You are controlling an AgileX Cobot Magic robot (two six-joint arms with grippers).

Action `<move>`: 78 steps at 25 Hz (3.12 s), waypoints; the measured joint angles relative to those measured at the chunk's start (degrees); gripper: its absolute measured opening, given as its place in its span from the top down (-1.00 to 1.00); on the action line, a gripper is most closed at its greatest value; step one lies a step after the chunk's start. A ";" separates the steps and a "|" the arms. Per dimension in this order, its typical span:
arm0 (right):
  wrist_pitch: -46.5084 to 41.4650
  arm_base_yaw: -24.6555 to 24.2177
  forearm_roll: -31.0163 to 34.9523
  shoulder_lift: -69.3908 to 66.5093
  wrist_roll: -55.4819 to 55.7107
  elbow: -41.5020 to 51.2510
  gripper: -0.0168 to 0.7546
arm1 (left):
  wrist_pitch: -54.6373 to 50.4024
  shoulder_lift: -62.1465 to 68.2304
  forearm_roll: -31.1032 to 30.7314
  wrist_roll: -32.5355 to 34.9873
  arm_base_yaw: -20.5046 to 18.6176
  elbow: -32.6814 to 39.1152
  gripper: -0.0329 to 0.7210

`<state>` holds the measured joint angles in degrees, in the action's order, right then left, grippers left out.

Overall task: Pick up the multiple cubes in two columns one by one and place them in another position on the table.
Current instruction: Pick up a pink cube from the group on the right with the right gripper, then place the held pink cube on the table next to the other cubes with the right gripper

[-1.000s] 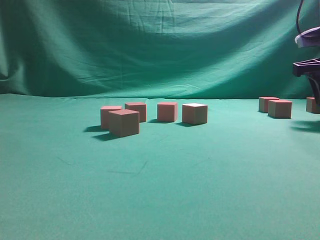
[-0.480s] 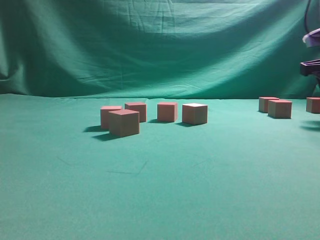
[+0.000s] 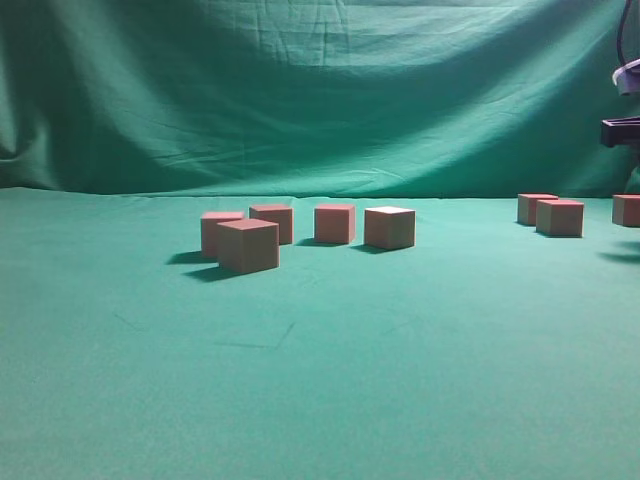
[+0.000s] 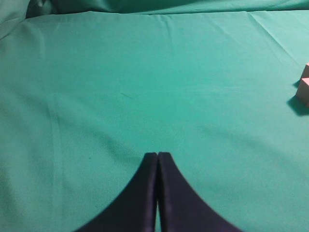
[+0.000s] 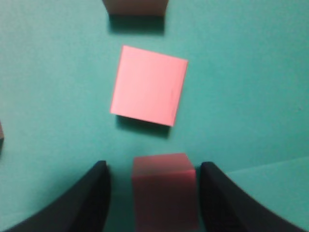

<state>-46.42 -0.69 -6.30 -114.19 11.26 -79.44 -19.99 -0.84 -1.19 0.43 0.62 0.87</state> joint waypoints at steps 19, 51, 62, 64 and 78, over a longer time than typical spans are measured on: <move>-10.14 1.38 6.86 6.47 -4.17 -1.12 0.24 | 0.00 0.00 0.00 0.00 0.00 0.00 0.91; -8.13 44.45 5.89 3.06 -30.17 -1.46 0.24 | 0.00 0.00 0.00 0.00 0.00 0.00 0.91; -6.14 44.45 5.87 -1.47 -28.37 -4.76 0.24 | 0.00 0.00 0.00 0.00 0.00 0.00 0.91; -5.92 44.45 5.87 -2.07 -28.37 -4.89 0.24 | 0.00 0.00 0.00 0.00 0.00 0.00 0.91; -3.88 44.45 6.00 -2.70 -29.96 -4.89 0.24 | 0.00 0.00 0.00 0.00 0.00 0.00 0.91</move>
<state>-50.30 43.76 -0.30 -116.89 -18.70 -84.33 -19.99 -0.84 -1.19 0.43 0.62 0.87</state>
